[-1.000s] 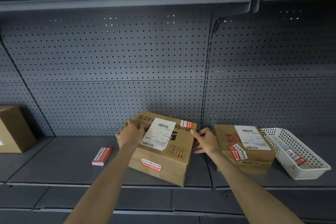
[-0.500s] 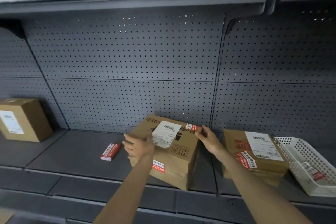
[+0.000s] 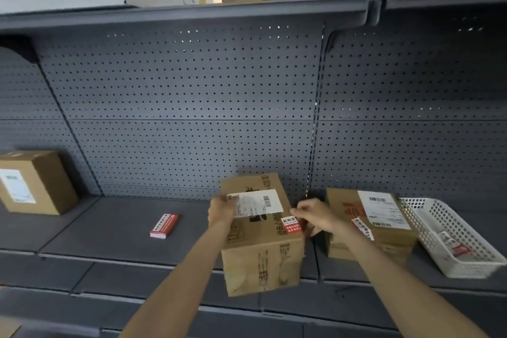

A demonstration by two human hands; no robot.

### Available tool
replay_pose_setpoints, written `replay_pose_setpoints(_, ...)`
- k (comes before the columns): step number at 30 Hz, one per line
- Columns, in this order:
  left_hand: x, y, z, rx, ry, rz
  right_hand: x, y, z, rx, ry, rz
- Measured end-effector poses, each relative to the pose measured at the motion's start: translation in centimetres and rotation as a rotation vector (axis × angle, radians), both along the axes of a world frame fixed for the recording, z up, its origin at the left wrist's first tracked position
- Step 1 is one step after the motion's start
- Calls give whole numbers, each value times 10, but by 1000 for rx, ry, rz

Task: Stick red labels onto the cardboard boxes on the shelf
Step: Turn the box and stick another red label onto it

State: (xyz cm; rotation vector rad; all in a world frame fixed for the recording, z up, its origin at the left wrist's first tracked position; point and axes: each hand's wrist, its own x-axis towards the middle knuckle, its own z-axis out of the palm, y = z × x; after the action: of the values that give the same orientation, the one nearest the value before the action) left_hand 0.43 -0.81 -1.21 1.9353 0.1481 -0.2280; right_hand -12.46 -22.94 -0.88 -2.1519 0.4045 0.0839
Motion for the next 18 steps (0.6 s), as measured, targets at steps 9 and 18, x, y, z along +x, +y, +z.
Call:
replay_pose_setpoints(9,38,-1,-9,-6,161,-223,-12,14,-11,117,17,18)
replay_pose_setpoints(18,55,5,2,58,203,-368,-4,24,-19,206,-14,43)
